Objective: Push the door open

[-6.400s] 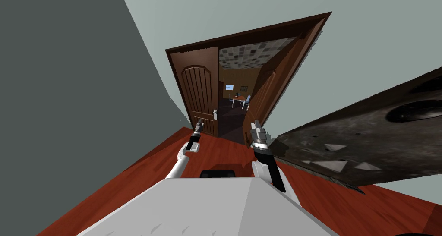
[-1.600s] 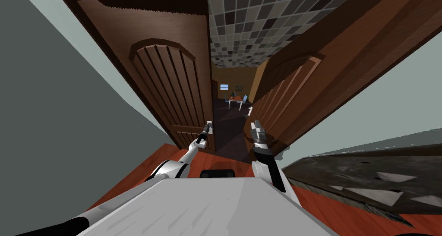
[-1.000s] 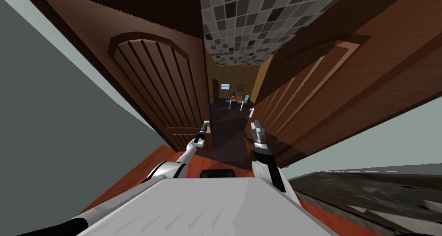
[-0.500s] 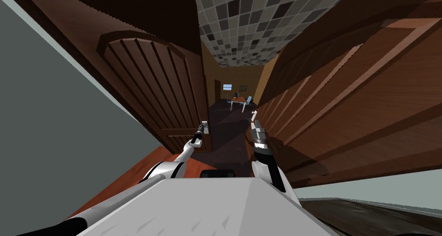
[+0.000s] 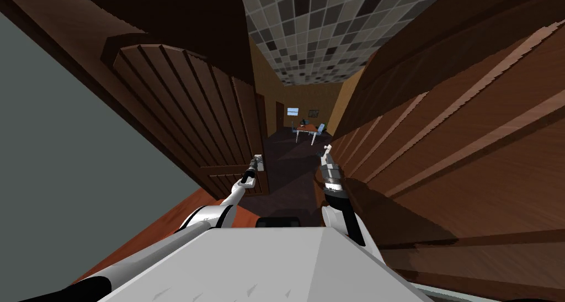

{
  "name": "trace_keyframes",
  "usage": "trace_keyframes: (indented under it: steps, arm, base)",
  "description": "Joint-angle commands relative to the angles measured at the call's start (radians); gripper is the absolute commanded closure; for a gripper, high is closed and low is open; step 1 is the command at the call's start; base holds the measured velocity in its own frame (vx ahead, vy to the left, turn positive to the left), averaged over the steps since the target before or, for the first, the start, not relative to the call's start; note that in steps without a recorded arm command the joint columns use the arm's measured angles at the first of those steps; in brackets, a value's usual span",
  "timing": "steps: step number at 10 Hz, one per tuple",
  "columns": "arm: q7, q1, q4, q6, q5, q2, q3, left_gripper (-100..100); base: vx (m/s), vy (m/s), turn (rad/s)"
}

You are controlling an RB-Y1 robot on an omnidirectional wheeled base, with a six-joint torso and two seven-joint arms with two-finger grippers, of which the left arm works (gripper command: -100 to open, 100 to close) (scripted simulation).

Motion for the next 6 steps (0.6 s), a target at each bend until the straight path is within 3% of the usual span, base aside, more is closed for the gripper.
trace_keyframes:
  steps: [1,6]
  arm:
    - [-0.004,0.023,-0.047,0.018,0.002,0.004,0.010,100]
    - [-0.017,0.029,-0.045,0.019,0.019,0.019,0.055,100]
  base:
    - [0.113,-0.129,0.079]
    - [0.154,-0.106,0.060]
